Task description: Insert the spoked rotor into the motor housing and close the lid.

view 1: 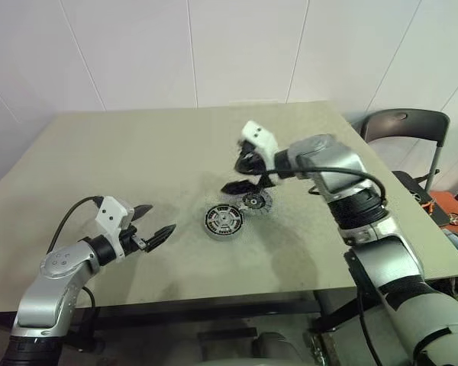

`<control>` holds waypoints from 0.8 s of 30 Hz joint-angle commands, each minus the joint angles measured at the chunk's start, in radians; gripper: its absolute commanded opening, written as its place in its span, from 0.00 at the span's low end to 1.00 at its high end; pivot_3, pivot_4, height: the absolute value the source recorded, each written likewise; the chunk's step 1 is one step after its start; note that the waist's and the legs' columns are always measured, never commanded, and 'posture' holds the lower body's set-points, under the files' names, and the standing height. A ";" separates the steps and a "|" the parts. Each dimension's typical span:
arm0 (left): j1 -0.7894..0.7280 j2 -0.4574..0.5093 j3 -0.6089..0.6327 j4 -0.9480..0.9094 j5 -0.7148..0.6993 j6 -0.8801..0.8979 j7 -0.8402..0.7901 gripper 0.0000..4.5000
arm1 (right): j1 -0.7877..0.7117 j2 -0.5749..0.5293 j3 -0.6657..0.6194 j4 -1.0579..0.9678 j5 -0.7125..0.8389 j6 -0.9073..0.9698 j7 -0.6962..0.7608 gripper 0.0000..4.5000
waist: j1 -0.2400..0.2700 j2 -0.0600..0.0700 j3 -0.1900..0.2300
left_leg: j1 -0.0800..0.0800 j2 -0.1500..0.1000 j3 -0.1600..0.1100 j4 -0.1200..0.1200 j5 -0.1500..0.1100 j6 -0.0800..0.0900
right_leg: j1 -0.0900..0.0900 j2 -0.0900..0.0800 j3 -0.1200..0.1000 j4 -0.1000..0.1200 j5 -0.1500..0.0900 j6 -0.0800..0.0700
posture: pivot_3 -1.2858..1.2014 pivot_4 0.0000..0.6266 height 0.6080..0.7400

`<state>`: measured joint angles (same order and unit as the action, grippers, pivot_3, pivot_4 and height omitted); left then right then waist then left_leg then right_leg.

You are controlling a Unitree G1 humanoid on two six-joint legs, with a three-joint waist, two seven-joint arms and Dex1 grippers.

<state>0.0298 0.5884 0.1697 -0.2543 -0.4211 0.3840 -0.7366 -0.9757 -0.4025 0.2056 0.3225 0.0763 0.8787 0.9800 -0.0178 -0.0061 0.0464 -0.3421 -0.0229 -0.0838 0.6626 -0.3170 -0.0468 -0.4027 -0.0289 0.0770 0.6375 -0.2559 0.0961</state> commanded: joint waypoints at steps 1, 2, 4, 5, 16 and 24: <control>-0.012 0.008 0.003 -0.010 0.006 -0.016 -0.003 1.00 | 0.031 -0.032 -0.095 0.076 0.005 -0.120 -0.093 0.99 | -0.001 0.000 0.000 | 0.000 0.000 0.000 -0.001 0.000 0.000 | 0.000 0.000 0.000 -0.001 0.000 0.000 | 0.52 0.00 1.00; -0.014 0.008 0.003 -0.008 0.006 -0.016 -0.004 1.00 | 0.047 -0.043 -0.110 0.104 -0.003 -0.166 -0.121 0.99 | -0.002 0.000 0.000 | 0.000 0.000 0.001 -0.001 0.000 0.000 | 0.000 0.000 0.000 -0.001 0.000 0.000 | 0.52 0.00 1.00; -0.018 0.009 0.002 -0.002 0.006 -0.018 -0.007 1.00 | 0.070 -0.059 -0.130 0.148 -0.006 -0.221 -0.153 0.86 | -0.006 0.001 0.000 | -0.002 0.000 0.001 -0.002 0.000 0.000 | -0.002 0.000 0.000 -0.001 0.000 0.000 | 0.52 0.00 1.00; -0.021 0.009 0.003 0.002 0.007 -0.019 -0.009 1.00 | 0.085 -0.071 -0.133 0.166 -0.013 -0.255 -0.165 0.79 | -0.007 0.001 0.000 | -0.003 0.001 0.001 -0.002 0.000 0.000 | -0.003 0.001 0.001 -0.001 0.000 0.000 | 0.52 0.00 1.00; -0.025 0.009 0.009 0.006 0.012 -0.024 -0.016 1.00 | 0.257 -0.073 -0.120 0.355 -0.033 -0.600 -0.157 0.00 | -0.008 0.001 0.000 | -0.002 0.001 0.002 -0.001 0.000 0.000 | -0.002 0.001 0.001 -0.002 0.000 0.000 | 0.52 0.00 1.00; -0.010 0.008 0.014 -0.011 0.012 -0.025 -0.008 1.00 | 0.284 -0.001 -0.111 0.436 -0.029 -0.726 -0.138 0.00 | -0.027 0.001 0.000 | -0.001 0.001 0.001 -0.001 0.000 0.000 | 0.000 0.001 0.001 -0.001 0.000 0.000 | 0.52 0.00 1.00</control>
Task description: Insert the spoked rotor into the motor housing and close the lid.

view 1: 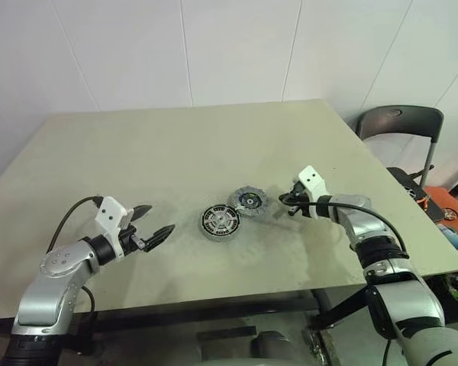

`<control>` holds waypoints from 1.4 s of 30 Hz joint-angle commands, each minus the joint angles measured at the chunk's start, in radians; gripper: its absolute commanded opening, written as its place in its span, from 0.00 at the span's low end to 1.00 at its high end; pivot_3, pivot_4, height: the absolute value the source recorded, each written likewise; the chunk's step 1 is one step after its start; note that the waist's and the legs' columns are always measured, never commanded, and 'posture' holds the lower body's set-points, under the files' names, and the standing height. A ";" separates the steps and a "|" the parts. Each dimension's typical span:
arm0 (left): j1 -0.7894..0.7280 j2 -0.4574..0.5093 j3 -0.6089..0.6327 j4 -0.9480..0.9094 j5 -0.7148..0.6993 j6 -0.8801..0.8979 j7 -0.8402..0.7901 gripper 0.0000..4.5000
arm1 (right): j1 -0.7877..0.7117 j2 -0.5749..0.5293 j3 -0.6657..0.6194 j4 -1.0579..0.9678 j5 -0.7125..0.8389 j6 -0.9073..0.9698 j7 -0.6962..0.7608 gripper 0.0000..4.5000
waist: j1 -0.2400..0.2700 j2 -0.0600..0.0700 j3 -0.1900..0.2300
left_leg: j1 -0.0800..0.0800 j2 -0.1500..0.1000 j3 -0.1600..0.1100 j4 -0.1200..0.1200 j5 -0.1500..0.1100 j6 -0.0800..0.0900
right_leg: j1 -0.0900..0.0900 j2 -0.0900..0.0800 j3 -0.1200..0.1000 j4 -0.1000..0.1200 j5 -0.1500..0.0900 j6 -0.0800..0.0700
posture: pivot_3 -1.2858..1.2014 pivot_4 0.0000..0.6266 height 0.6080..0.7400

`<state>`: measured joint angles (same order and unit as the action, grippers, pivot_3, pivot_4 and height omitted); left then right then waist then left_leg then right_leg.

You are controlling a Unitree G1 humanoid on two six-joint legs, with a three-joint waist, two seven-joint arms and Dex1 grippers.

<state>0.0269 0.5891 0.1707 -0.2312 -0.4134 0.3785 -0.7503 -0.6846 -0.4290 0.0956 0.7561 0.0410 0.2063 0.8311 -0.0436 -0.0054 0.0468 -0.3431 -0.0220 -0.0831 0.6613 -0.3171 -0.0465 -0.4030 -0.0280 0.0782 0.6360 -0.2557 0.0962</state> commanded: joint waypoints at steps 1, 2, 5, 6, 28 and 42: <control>-0.007 0.008 0.014 -0.034 0.004 -0.020 0.007 1.00 | -0.007 0.038 -0.002 0.007 0.011 -0.062 0.017 0.00 | -0.002 0.000 0.000 | 0.000 0.000 0.000 0.000 0.000 0.000 | 0.000 0.000 0.000 0.000 0.000 0.000 | 0.52 0.00 1.00; -0.008 0.009 0.014 -0.035 0.004 -0.020 0.008 1.00 | -0.007 0.046 -0.005 0.011 0.014 -0.067 0.021 0.00 | -0.003 0.000 0.000 | 0.001 0.000 0.000 0.000 0.000 0.000 | 0.000 0.000 0.000 0.000 0.000 0.000 | 0.52 0.00 1.00; -0.010 0.011 0.015 -0.034 0.003 -0.019 0.009 1.00 | -0.006 0.076 -0.010 0.008 0.025 -0.067 0.036 0.00 | -0.002 0.000 0.000 | 0.001 0.000 0.000 0.000 0.000 0.000 | 0.000 0.000 0.000 0.001 0.000 0.000 | 0.52 0.00 1.00; -0.010 0.012 0.015 -0.034 0.003 -0.019 0.008 1.00 | -0.006 0.087 -0.009 0.004 0.026 -0.071 0.041 0.00 | -0.002 0.000 0.000 | 0.001 0.000 0.000 0.000 0.000 0.000 | 0.000 0.000 0.000 0.001 0.000 0.000 | 0.52 0.00 1.00; -0.003 0.028 0.043 -0.021 -0.006 -0.017 0.008 1.00 | 0.026 0.171 -0.069 -0.301 0.224 0.119 0.084 0.00 | -0.001 0.000 0.000 | 0.002 0.000 -0.001 0.000 0.000 0.000 | 0.001 0.000 0.000 0.002 0.000 0.000 | 0.52 0.00 1.00; 0.006 0.031 0.069 -0.019 -0.003 -0.018 0.010 1.00 | 0.117 0.202 0.027 -0.496 0.258 0.249 0.122 0.00 | 0.000 0.000 0.000 | 0.002 0.001 -0.001 0.001 0.000 0.000 | 0.001 0.000 0.000 0.003 0.000 0.000 | 0.52 0.00 1.00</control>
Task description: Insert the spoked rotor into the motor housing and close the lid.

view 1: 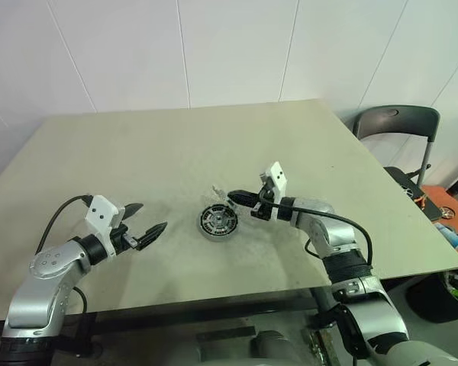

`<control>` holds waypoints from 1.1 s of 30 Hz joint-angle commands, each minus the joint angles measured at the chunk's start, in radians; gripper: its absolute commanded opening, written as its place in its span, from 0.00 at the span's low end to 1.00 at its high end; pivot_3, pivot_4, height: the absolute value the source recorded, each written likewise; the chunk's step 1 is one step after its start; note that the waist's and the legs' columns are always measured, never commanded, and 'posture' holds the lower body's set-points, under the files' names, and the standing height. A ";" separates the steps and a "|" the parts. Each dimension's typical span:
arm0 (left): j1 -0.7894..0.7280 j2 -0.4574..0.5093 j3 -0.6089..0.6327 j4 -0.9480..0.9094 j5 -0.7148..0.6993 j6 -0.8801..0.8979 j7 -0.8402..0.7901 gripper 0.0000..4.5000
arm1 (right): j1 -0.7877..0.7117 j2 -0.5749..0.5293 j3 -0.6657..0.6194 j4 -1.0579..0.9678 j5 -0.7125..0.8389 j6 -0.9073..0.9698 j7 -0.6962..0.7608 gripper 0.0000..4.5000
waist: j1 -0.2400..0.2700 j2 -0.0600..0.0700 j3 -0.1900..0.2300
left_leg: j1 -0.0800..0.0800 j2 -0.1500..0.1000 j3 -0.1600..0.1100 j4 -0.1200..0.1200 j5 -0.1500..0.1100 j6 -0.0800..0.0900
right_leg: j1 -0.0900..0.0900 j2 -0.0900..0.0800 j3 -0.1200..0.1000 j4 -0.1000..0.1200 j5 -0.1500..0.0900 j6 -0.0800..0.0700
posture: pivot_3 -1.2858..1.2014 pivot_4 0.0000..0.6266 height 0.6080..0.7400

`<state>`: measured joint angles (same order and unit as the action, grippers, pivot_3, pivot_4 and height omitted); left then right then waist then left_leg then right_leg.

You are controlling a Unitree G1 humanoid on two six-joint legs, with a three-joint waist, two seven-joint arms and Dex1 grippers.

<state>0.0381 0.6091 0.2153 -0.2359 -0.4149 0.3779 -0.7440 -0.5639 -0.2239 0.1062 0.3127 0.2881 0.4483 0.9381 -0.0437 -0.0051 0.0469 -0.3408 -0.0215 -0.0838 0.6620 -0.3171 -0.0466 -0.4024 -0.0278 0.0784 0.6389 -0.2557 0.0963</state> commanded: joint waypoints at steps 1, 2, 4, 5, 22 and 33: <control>-0.005 0.010 0.024 -0.015 -0.002 -0.017 0.005 1.00 | -0.002 -0.006 0.024 -0.052 0.005 0.012 0.012 0.00 | 0.000 0.000 0.000 | 0.000 0.000 0.000 0.000 0.000 0.000 | 0.000 0.000 0.000 0.000 0.000 0.000 | 0.52 0.00 1.00; -0.004 0.009 0.024 -0.016 -0.001 -0.017 0.006 1.00 | 0.000 -0.009 0.034 -0.049 -0.004 0.013 0.010 0.00 | 0.000 0.000 0.000 | 0.000 0.000 0.000 0.000 0.000 0.000 | 0.000 0.000 0.000 0.000 0.000 0.000 | 0.52 0.00 1.00; -0.003 0.009 0.024 -0.017 -0.001 -0.018 0.007 1.00 | 0.005 -0.023 0.065 -0.042 -0.032 -0.008 0.019 0.00 | 0.000 0.000 0.000 | 0.000 0.000 0.000 0.000 0.000 0.000 | 0.000 0.000 0.000 0.000 0.000 0.000 | 0.52 0.00 1.00; -0.002 0.008 0.024 -0.018 -0.001 -0.018 0.008 1.00 | 0.009 -0.030 0.082 -0.039 -0.048 -0.023 0.022 0.00 | 0.000 0.000 0.000 | 0.000 0.000 0.000 0.000 0.000 0.000 | 0.000 0.000 0.000 0.000 0.000 0.000 | 0.52 0.00 1.00; -0.007 0.011 0.024 -0.006 0.000 -0.023 0.007 1.00 | -0.061 -0.061 0.069 -0.048 -0.008 0.036 0.079 0.00 | 0.000 0.000 0.000 | 0.001 0.000 0.000 0.001 0.000 0.000 | 0.001 0.000 0.000 0.000 0.000 0.000 | 0.52 0.00 1.00; -0.005 0.013 0.025 -0.006 -0.001 -0.025 0.005 1.00 | -0.121 -0.071 0.163 0.039 -0.099 -0.115 0.153 0.74 | -0.001 0.000 0.000 | 0.001 0.000 0.000 0.001 0.000 0.000 | 0.000 0.000 0.000 0.000 0.000 0.000 | 0.52 0.00 1.00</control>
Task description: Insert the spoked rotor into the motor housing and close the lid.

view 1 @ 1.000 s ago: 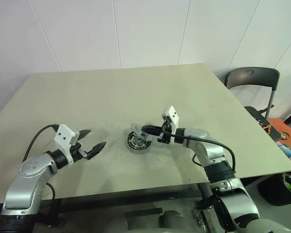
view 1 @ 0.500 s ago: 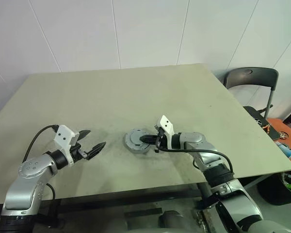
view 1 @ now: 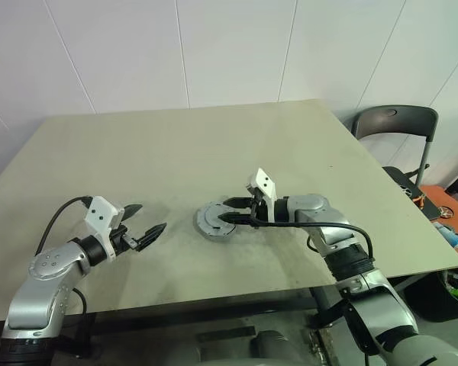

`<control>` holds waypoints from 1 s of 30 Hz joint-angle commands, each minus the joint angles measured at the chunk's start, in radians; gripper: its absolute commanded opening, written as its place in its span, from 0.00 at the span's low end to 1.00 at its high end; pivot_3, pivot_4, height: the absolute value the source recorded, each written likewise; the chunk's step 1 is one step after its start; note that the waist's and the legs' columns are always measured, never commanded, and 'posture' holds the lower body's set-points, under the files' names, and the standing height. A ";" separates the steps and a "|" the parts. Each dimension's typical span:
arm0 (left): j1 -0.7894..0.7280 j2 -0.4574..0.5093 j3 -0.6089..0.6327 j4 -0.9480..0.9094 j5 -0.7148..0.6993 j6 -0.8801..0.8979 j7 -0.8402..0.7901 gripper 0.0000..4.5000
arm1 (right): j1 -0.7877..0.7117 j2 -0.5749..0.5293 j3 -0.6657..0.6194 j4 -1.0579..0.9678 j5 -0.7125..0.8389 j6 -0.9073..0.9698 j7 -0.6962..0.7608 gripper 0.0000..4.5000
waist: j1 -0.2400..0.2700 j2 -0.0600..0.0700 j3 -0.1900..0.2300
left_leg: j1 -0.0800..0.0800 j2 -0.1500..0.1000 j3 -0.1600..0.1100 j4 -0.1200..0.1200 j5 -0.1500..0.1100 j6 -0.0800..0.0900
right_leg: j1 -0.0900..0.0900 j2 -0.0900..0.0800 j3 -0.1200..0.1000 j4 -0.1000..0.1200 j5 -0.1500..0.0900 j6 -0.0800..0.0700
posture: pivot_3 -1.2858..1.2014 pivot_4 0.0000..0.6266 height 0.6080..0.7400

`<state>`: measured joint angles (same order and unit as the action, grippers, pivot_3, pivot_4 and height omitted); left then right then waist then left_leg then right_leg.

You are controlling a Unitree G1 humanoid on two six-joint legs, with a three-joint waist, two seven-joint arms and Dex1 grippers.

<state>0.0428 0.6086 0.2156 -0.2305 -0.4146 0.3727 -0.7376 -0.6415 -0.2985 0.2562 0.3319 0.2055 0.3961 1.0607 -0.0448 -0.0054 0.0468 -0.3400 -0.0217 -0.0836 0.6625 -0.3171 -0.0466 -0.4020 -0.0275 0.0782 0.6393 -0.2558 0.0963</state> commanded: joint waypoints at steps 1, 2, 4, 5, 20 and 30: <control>-0.010 0.013 0.025 -0.013 -0.002 -0.019 -0.001 1.00 | -0.053 0.005 0.019 0.039 -0.024 -0.078 0.040 0.81 | 0.000 0.000 0.000 | 0.000 0.000 0.000 0.000 0.000 0.000 | 0.000 0.000 0.000 0.000 0.000 0.000 | 0.52 0.00 1.00; -0.009 0.014 0.025 -0.014 -0.003 -0.019 -0.001 1.00 | -0.063 0.007 0.026 0.060 -0.032 -0.097 0.050 0.89 | 0.000 0.000 0.000 | 0.000 0.000 0.000 0.000 0.000 0.000 | 0.000 0.000 0.000 0.000 0.000 0.000 | 0.52 0.00 1.00; -0.008 0.014 0.025 -0.016 -0.003 -0.020 -0.001 1.00 | -0.081 0.016 0.029 0.096 -0.043 -0.129 0.060 0.99 | 0.001 0.000 0.000 | 0.000 0.000 0.000 0.000 0.000 0.000 | 0.000 0.000 0.000 0.000 0.000 0.000 | 0.52 0.00 1.00; -0.007 0.015 0.025 -0.018 -0.003 -0.019 -0.001 1.00 | -0.092 0.021 0.032 0.119 -0.049 -0.141 0.067 0.99 | 0.000 0.000 0.000 | 0.000 0.000 0.000 0.000 0.000 0.000 | 0.000 0.000 0.000 0.000 0.000 0.000 | 0.52 0.00 1.00; 0.009 0.019 0.035 -0.042 -0.008 -0.012 0.009 1.00 | -0.121 0.067 0.032 0.307 -0.137 -0.306 0.028 0.99 | 0.000 0.000 0.000 | 0.000 0.000 0.000 0.000 0.000 0.000 | 0.000 0.000 0.000 0.000 0.000 0.000 | 0.52 0.00 1.00; 0.005 0.025 0.031 -0.046 -0.012 -0.008 0.014 1.00 | -0.104 0.073 0.037 0.297 -0.145 -0.280 0.043 0.99 | 0.000 0.000 0.000 | 0.000 0.000 0.000 0.000 0.000 0.000 | 0.000 0.000 0.000 0.000 0.000 0.000 | 0.52 0.00 1.00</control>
<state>0.0646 0.6213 0.2228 -0.2400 -0.4181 0.3669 -0.7256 -0.7392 -0.2327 0.2988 0.6442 0.0532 0.1088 1.0932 -0.0450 -0.0053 0.0468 -0.3401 -0.0216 -0.0840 0.6624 -0.3171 -0.0466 -0.4022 -0.0278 0.0783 0.6396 -0.2558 0.0962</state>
